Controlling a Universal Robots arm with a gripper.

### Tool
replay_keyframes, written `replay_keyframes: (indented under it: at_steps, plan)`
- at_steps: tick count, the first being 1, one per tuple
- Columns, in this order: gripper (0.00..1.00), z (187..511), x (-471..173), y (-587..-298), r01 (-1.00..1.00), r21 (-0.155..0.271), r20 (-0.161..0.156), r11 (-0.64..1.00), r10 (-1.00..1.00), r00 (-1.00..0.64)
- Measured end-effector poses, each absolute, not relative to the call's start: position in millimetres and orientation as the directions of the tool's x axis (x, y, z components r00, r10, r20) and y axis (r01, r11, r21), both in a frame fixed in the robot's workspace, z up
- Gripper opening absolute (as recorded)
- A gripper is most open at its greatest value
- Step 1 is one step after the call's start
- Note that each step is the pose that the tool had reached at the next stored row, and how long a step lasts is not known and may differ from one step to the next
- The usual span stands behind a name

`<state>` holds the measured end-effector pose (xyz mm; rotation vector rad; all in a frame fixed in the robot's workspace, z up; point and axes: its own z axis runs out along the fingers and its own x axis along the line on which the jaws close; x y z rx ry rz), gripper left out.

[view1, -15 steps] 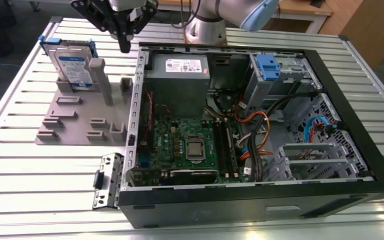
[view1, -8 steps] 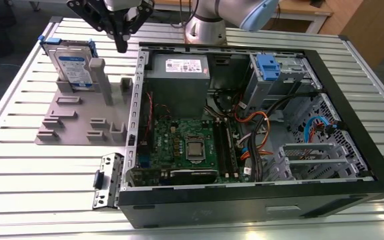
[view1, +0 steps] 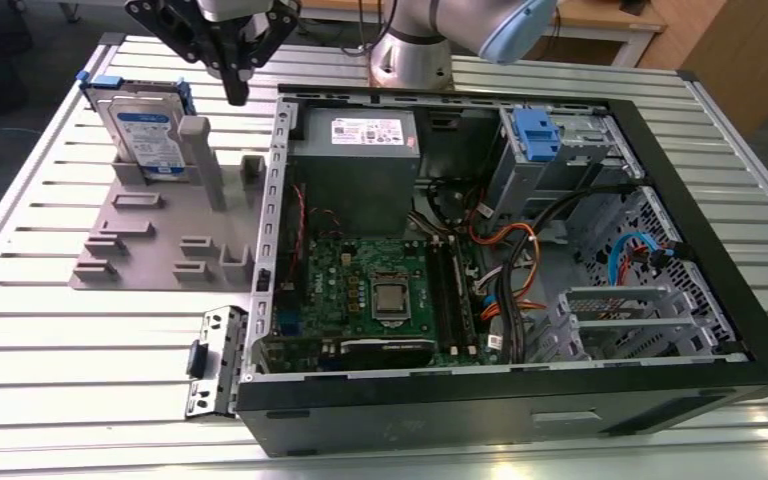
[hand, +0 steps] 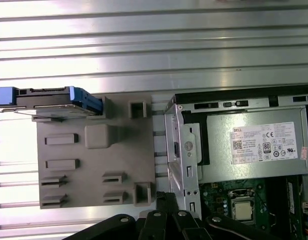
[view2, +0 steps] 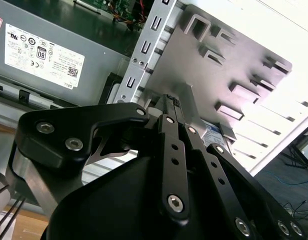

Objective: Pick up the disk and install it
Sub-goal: 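Reach for the disk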

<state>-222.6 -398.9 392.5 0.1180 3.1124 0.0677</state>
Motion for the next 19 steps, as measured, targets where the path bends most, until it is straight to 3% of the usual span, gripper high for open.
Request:
replay_keyframes:
  at_steps: [19]
  plan:
    - [0.10,392.4,-236.6,-398.9,0.075,0.044,-0.025,0.996,0.076,-0.997]
